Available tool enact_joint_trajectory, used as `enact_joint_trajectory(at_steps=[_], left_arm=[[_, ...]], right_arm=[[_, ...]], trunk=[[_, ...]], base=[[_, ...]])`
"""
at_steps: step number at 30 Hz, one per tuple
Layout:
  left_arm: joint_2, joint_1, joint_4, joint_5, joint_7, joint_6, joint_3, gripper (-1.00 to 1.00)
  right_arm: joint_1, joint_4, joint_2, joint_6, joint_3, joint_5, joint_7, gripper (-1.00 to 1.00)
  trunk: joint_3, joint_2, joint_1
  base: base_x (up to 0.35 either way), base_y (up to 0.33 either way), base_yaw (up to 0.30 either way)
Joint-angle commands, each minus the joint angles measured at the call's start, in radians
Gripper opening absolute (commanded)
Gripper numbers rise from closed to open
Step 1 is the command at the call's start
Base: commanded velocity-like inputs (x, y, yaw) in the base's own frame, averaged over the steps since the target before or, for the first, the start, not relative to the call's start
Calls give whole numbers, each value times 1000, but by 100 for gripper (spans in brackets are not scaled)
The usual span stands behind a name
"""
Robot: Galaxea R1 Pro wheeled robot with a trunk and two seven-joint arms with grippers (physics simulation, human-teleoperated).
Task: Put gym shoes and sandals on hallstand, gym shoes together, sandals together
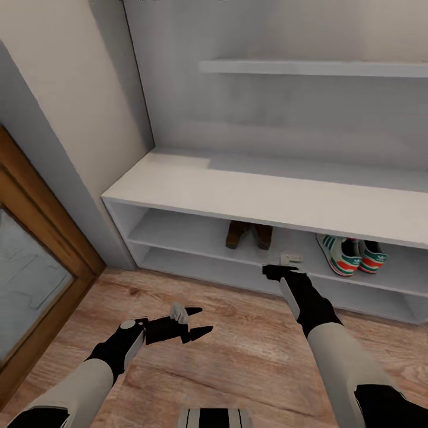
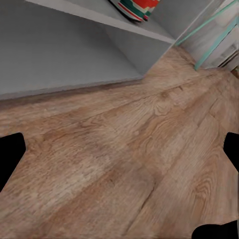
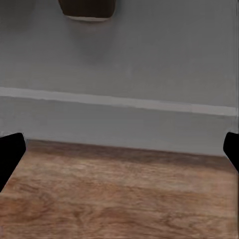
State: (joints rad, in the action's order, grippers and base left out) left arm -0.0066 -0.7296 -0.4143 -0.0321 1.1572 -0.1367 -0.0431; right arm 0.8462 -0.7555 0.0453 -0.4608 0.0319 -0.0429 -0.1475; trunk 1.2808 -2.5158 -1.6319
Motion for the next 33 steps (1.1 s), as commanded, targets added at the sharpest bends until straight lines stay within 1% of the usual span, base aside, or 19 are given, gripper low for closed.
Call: enact_joint_trajectory(at_steps=[1, 22, 26, 33], left_arm=[[1, -1, 1, -3, -1, -9, -5, 100], [2, -1, 1, -2, -1, -9, -4, 100], [2, -1, 2, -2, -1, -10, -4, 100], [2, -1, 1, -3, -2, -9, -4, 100]], right_arm=[[0, -1, 1, -4, 2, -5, -4, 100], [-13, 0, 7, -4, -2, -4, -3, 100], [-13, 2, 2, -2, 2, -12, 2, 100], [-13, 6, 3, 1, 3, -15, 5, 100]], trunk=[[1, 0, 1], [1, 0, 1], [1, 0, 1], [1, 0, 1]], base=[[-331, 0, 0], [-317, 0, 0], [-198, 0, 0], [-39, 0, 0]])
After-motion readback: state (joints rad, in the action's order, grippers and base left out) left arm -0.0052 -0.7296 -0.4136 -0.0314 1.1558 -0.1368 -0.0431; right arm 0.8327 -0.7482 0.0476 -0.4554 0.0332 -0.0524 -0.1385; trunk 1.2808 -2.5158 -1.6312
